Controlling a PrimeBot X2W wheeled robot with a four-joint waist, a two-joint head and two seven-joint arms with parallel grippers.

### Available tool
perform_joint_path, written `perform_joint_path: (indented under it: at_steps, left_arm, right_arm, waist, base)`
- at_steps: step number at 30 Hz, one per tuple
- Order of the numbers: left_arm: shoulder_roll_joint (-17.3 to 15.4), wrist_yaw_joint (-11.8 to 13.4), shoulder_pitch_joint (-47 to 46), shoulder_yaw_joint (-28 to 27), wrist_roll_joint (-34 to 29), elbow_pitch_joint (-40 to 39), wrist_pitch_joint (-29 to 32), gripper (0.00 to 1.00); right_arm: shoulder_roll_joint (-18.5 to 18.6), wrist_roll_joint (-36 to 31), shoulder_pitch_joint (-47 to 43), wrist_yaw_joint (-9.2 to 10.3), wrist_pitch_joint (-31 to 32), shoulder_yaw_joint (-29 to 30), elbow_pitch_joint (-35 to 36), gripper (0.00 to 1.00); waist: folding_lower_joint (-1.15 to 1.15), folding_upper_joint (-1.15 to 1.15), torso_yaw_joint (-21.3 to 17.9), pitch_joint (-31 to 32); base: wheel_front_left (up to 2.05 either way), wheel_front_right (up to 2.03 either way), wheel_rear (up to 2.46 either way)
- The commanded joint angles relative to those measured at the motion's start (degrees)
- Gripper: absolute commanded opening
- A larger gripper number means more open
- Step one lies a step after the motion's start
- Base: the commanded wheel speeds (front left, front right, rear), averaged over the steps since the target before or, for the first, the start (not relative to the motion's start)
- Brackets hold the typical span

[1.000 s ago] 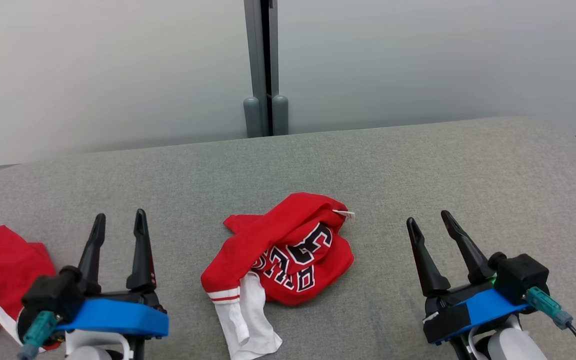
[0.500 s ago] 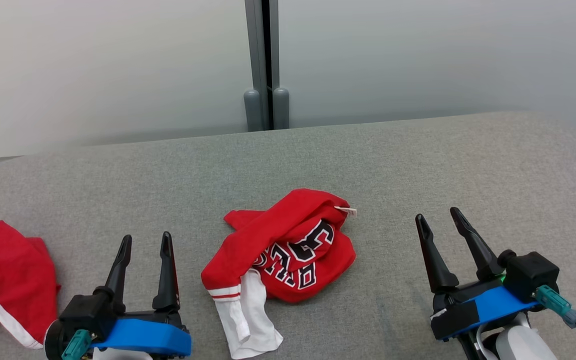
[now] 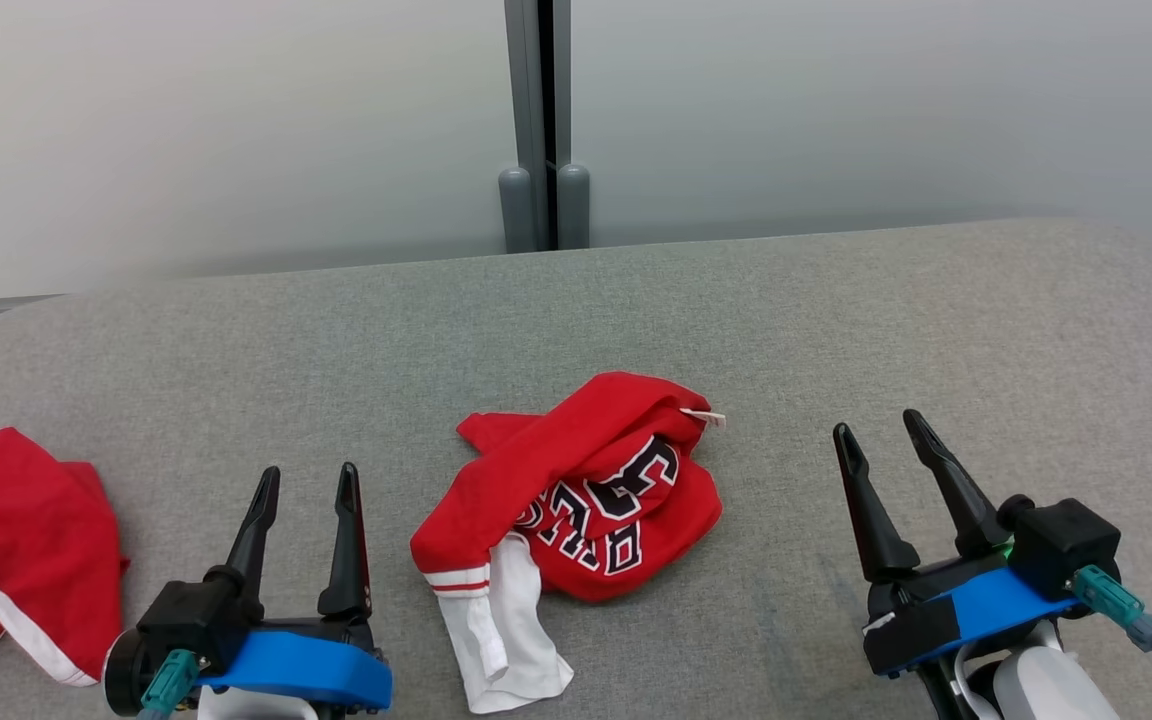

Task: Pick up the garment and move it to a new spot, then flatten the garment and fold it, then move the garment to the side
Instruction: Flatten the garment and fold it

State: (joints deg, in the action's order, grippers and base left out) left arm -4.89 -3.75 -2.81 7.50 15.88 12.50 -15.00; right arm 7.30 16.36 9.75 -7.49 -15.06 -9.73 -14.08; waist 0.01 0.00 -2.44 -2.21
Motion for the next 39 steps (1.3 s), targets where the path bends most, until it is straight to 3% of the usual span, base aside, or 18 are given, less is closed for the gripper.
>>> perform_joint_path:
  at_steps: [1, 19, 24, 30, 33, 39]
  left_arm:
    - [0.30, -0.48, -0.89, -0.49, -0.58, 0.38, -0.27, 1.00]
    - [1.54, -2.57, -1.76, -1.10, -1.74, 2.14, -0.27, 1.00]
    - [1.72, -3.18, -1.38, 1.74, -0.61, 3.73, 0.24, 1.00]
    - [1.78, -3.64, -1.33, 6.87, 2.53, 3.02, 6.69, 1.00]
    - [1.20, -3.84, 0.00, 10.45, 5.63, 1.38, 15.53, 1.00]
    - [0.11, -3.88, 1.88, 13.73, 8.46, -2.03, 26.48, 1.00]
  right_arm:
    - [0.44, -0.01, 0.27, -0.01, -0.16, -0.08, -0.26, 1.00]
    - [0.70, 0.19, 0.82, -0.01, -0.16, -0.18, -1.14, 1.00]
    - [0.65, 0.23, 0.88, -0.01, -0.17, -0.09, -1.23, 1.00]
    - [0.90, 0.34, 1.28, -0.01, -0.17, 0.40, -1.01, 1.00]
    - [0.79, 0.25, 1.29, -0.01, -0.17, 0.94, -0.74, 1.00]
    - [0.45, 0.13, 1.51, -0.01, -0.17, 1.46, -0.55, 1.00]
  waist:
    - [-0.01, 0.00, 0.21, 0.01]
    - [-0.01, 0.00, 3.23, -0.67]
    - [-0.01, 0.00, 3.77, -0.74]
    - [-0.01, 0.00, 4.07, -1.24]
    - [-0.01, 0.00, 4.11, -1.78]
    - [-0.01, 0.00, 3.86, -2.34]
  base:
    - [0.00, 0.00, 0.00]
    - [0.00, 0.00, 0.00]
    - [0.00, 0.00, 0.00]
    - [0.00, 0.00, 0.00]
    - [0.00, 0.00, 0.00]
    - [0.00, 0.00, 0.00]
